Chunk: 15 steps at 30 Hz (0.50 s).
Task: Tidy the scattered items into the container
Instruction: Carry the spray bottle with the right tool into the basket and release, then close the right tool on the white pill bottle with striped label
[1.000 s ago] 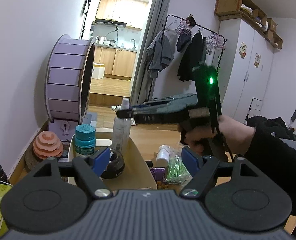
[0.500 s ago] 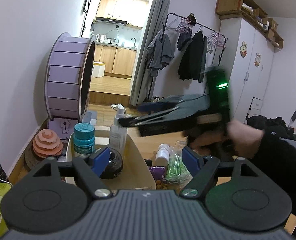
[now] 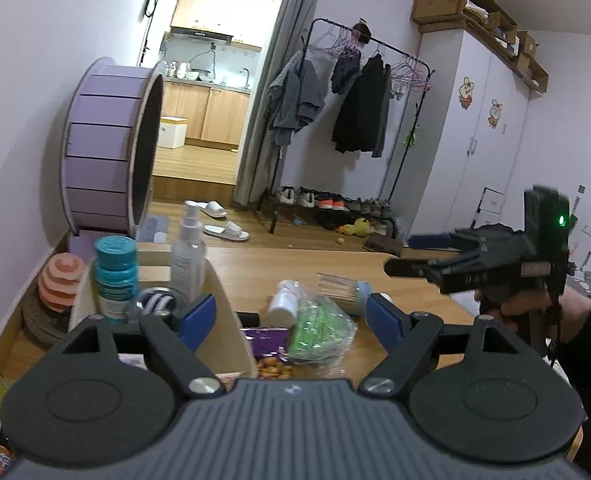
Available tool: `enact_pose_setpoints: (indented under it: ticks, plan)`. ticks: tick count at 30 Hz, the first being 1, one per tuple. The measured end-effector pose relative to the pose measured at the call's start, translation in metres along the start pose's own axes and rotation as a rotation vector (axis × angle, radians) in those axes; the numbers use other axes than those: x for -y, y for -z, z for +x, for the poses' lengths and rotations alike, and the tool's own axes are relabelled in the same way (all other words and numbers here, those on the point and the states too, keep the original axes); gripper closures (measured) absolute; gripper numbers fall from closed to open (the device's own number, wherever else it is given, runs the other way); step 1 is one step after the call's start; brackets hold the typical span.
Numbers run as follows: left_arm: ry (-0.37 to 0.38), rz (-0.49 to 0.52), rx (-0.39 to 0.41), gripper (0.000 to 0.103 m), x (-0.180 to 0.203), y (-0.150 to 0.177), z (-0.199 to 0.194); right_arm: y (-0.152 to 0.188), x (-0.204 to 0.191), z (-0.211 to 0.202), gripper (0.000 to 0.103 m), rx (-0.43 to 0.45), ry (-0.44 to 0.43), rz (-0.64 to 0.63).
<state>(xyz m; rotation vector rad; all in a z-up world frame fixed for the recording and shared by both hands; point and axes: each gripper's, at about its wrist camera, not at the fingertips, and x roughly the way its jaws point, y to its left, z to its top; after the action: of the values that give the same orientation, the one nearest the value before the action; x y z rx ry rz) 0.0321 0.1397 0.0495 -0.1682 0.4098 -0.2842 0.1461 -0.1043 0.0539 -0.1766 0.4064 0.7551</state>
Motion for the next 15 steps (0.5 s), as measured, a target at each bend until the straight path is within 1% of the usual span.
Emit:
enact_pose_setpoints:
  ticks: [4, 6, 11, 15]
  plan:
    - [0.028, 0.02, -0.023, 0.021, 0.013, 0.004, 0.011, 0.025, 0.024, -0.005, 0.009, -0.047, 0.08, 0.042]
    - [0.044, 0.029, -0.036, 0.021, 0.019, 0.007, 0.016, 0.035, 0.035, 0.001, 0.009, -0.071, 0.089, 0.04]
    - [0.068, 0.053, -0.064, 0.021, 0.033, 0.016, 0.028, 0.056, 0.063, 0.026, 0.009, -0.109, 0.073, 0.111]
    - [0.065, 0.053, -0.084, 0.021, 0.035, 0.022, 0.033, 0.071, 0.07, 0.036, 0.009, -0.124, 0.056, 0.12]
